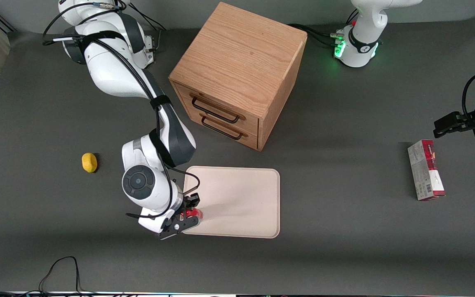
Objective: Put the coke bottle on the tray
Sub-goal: 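Lower the bottle onto the tray's corner and open the right gripper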
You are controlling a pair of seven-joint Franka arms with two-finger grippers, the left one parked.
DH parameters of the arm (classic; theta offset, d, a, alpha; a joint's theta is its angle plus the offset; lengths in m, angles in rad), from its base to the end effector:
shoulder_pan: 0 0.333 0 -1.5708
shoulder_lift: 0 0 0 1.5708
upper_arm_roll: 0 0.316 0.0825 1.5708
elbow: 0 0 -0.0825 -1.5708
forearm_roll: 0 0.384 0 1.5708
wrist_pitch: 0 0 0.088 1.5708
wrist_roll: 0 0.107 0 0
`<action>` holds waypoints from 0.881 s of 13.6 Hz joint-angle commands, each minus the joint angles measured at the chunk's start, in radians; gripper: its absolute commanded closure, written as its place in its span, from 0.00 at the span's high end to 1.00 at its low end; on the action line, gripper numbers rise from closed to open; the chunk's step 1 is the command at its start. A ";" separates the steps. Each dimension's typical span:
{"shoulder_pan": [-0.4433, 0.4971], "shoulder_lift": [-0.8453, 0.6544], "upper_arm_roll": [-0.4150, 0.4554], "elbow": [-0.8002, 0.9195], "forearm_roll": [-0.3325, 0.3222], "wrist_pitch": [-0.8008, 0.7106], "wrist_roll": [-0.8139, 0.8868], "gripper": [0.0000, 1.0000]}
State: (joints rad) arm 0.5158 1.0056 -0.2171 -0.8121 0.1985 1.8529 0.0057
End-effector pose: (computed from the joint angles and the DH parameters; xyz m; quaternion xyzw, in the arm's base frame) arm 0.7282 0.3212 0.3223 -0.9847 -0.1721 -0.0237 0.0095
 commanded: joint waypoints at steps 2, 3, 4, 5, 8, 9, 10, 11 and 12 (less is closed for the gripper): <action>0.004 0.002 -0.002 0.011 -0.022 0.019 0.025 1.00; 0.004 0.002 -0.002 0.011 -0.022 0.019 0.023 1.00; 0.004 0.002 -0.002 0.011 -0.022 0.019 0.023 1.00; 0.004 0.002 -0.002 0.011 -0.022 0.019 0.023 1.00; 0.004 0.002 -0.002 0.011 -0.022 0.019 0.020 1.00; 0.004 0.002 -0.002 0.011 -0.022 0.019 0.019 1.00; 0.003 0.002 -0.002 0.011 -0.022 0.019 0.019 1.00; 0.004 0.002 -0.002 0.011 -0.022 0.019 0.017 1.00; 0.003 0.001 -0.002 0.011 -0.022 0.019 0.014 1.00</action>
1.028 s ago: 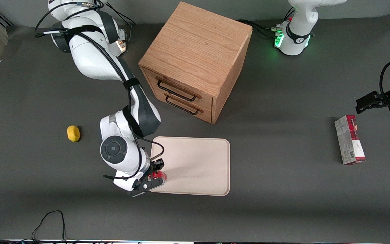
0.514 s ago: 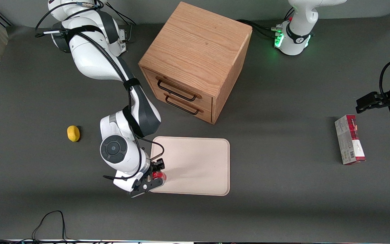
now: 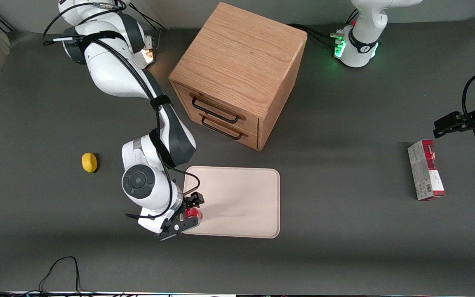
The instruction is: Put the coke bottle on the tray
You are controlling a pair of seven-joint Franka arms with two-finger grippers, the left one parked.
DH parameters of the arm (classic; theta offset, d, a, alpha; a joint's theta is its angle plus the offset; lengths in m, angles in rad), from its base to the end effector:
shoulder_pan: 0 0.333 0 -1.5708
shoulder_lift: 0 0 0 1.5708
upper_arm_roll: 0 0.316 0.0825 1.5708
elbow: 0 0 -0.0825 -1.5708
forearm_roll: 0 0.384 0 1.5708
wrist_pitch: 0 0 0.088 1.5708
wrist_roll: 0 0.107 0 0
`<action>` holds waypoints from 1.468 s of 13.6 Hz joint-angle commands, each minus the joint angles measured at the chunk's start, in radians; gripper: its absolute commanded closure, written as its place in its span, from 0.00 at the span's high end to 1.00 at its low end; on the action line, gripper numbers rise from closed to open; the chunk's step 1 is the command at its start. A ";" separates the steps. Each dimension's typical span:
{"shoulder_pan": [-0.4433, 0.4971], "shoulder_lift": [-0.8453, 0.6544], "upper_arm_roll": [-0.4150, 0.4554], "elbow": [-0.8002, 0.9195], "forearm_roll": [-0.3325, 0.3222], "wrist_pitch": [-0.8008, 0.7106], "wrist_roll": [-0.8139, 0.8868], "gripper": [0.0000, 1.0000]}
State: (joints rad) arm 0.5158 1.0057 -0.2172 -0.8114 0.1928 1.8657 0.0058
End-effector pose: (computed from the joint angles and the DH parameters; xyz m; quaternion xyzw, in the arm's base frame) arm 0.7296 0.3213 0.3238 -0.9844 -0.1728 -0.0308 0.0079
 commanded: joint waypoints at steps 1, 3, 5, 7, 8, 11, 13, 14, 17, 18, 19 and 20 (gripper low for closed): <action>0.001 -0.004 -0.002 0.011 -0.016 0.006 0.014 1.00; -0.009 -0.030 -0.005 0.011 -0.015 -0.006 -0.001 1.00; -0.013 -0.120 -0.011 -0.056 -0.015 -0.070 -0.047 1.00; -0.017 -0.261 -0.014 -0.212 -0.015 -0.076 -0.059 1.00; -0.026 -0.335 -0.017 -0.300 -0.016 -0.059 -0.087 1.00; -0.026 -0.571 -0.051 -0.645 -0.019 0.070 -0.144 1.00; -0.022 -0.717 -0.070 -0.861 -0.056 0.171 -0.176 1.00; -0.019 -0.778 -0.070 -0.946 -0.097 0.206 -0.176 1.00; -0.022 -0.893 -0.114 -1.048 -0.131 0.186 -0.178 1.00; -0.022 -0.909 -0.152 -1.040 -0.130 0.126 -0.190 1.00; -0.022 -0.923 -0.177 -1.034 -0.130 0.097 -0.202 1.00; -0.022 -0.933 -0.183 -1.028 -0.130 0.086 -0.205 1.00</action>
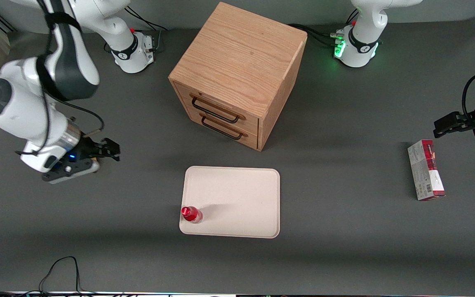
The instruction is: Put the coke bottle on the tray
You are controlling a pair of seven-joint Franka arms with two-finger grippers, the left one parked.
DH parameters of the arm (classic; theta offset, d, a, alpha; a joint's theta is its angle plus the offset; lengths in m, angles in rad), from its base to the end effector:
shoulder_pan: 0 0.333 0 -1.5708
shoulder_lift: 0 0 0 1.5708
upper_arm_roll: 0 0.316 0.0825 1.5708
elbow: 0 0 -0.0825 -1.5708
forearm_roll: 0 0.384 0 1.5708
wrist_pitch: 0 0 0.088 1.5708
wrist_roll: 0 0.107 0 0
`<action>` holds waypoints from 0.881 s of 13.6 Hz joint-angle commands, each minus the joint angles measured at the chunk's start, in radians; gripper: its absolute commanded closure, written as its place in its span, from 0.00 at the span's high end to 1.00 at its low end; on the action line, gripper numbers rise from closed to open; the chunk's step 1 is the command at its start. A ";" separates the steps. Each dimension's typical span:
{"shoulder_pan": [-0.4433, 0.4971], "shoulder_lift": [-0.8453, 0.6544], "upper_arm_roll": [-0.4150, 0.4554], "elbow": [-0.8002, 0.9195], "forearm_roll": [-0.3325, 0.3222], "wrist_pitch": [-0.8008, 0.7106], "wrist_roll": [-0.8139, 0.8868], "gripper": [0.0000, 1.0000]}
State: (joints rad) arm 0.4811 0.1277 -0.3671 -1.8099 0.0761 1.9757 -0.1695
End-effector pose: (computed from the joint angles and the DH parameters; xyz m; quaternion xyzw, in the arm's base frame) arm 0.5956 0.0813 0.4765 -0.9913 -0.1291 -0.0239 0.0118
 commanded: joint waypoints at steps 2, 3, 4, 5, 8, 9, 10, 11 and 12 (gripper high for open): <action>0.007 -0.059 -0.033 0.030 -0.013 -0.087 -0.024 1.00; 0.005 -0.056 -0.035 0.061 -0.013 -0.112 -0.016 1.00; 0.002 -0.053 -0.036 0.087 -0.013 -0.126 -0.013 1.00; 0.002 -0.053 -0.055 0.104 -0.013 -0.145 -0.013 1.00; 0.002 -0.047 -0.088 0.136 -0.015 -0.185 -0.004 1.00; 0.002 -0.033 -0.101 0.144 -0.015 -0.186 -0.005 1.00; 0.002 -0.024 -0.104 0.153 -0.015 -0.189 -0.004 1.00; 0.002 -0.019 -0.104 0.158 -0.015 -0.202 -0.004 1.00; 0.002 -0.014 -0.104 0.173 -0.015 -0.216 -0.004 1.00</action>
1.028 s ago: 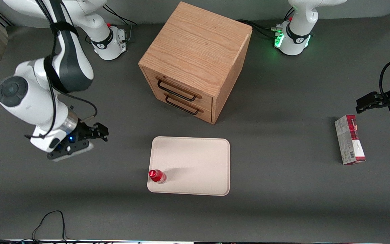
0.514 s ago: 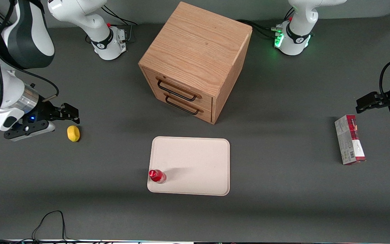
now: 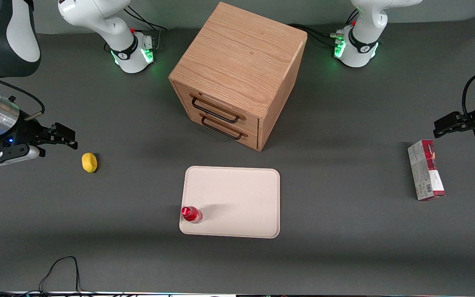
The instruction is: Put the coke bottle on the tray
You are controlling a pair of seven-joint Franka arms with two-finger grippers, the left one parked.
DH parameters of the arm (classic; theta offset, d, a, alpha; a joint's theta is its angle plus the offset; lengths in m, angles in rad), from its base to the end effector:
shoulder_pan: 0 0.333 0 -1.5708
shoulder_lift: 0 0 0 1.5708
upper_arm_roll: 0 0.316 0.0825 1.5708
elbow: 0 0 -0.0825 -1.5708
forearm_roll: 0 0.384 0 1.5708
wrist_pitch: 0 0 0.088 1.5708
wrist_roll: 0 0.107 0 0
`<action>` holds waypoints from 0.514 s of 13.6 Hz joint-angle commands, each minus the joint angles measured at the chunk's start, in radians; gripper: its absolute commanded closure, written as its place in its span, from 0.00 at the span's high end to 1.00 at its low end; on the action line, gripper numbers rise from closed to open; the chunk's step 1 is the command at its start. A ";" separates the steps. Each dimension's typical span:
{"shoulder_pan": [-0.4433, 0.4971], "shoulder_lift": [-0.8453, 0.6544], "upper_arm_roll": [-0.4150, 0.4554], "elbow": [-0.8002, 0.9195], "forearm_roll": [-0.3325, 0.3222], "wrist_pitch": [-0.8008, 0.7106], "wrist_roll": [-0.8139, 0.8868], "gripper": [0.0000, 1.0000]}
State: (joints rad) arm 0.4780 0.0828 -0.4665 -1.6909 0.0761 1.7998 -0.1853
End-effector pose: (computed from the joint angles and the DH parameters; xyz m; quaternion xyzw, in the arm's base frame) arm 0.5898 0.0219 0.5449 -0.9955 -0.0913 -0.0191 0.0170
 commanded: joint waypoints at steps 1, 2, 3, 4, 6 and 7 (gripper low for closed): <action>0.005 0.040 -0.003 0.066 -0.012 -0.056 0.015 1.00; 0.005 0.041 -0.003 0.082 -0.006 -0.075 0.035 1.00; 0.005 0.040 -0.004 0.097 -0.006 -0.098 0.090 1.00; 0.004 0.040 -0.006 0.117 -0.006 -0.128 0.111 1.00; 0.001 0.038 -0.011 0.148 -0.004 -0.158 0.128 1.00; 0.002 0.038 -0.009 0.154 -0.002 -0.163 0.135 1.00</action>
State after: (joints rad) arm 0.4783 0.1083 -0.4703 -1.5817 0.0761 1.6737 -0.0871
